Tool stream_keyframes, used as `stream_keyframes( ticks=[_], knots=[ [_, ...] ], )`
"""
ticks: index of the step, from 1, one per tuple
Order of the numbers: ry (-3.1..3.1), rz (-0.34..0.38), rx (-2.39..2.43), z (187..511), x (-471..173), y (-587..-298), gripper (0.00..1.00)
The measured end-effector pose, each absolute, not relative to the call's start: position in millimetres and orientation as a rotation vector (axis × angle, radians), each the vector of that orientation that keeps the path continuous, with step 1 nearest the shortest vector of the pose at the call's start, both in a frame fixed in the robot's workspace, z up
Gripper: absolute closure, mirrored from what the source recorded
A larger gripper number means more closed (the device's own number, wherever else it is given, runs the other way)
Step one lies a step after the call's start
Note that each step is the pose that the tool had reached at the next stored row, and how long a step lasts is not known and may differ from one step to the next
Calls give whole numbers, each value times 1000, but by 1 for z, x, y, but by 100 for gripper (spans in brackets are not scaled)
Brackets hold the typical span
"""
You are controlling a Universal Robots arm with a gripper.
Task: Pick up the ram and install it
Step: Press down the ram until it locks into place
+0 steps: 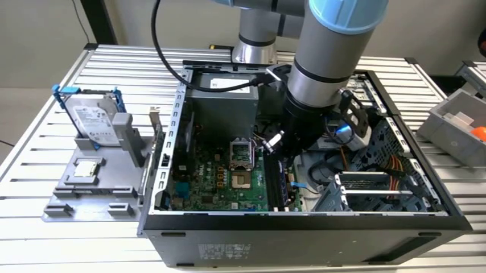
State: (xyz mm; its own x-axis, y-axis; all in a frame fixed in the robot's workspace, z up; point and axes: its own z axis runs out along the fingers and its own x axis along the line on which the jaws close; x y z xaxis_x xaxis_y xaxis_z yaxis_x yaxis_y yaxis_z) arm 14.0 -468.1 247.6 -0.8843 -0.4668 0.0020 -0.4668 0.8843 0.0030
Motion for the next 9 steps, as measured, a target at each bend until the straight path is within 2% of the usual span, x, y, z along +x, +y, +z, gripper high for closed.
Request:
stream_keyframes(
  ticks=[9],
  knots=[
    [-3011, -4, 886, 248, 14, -467, 100]
  ],
)
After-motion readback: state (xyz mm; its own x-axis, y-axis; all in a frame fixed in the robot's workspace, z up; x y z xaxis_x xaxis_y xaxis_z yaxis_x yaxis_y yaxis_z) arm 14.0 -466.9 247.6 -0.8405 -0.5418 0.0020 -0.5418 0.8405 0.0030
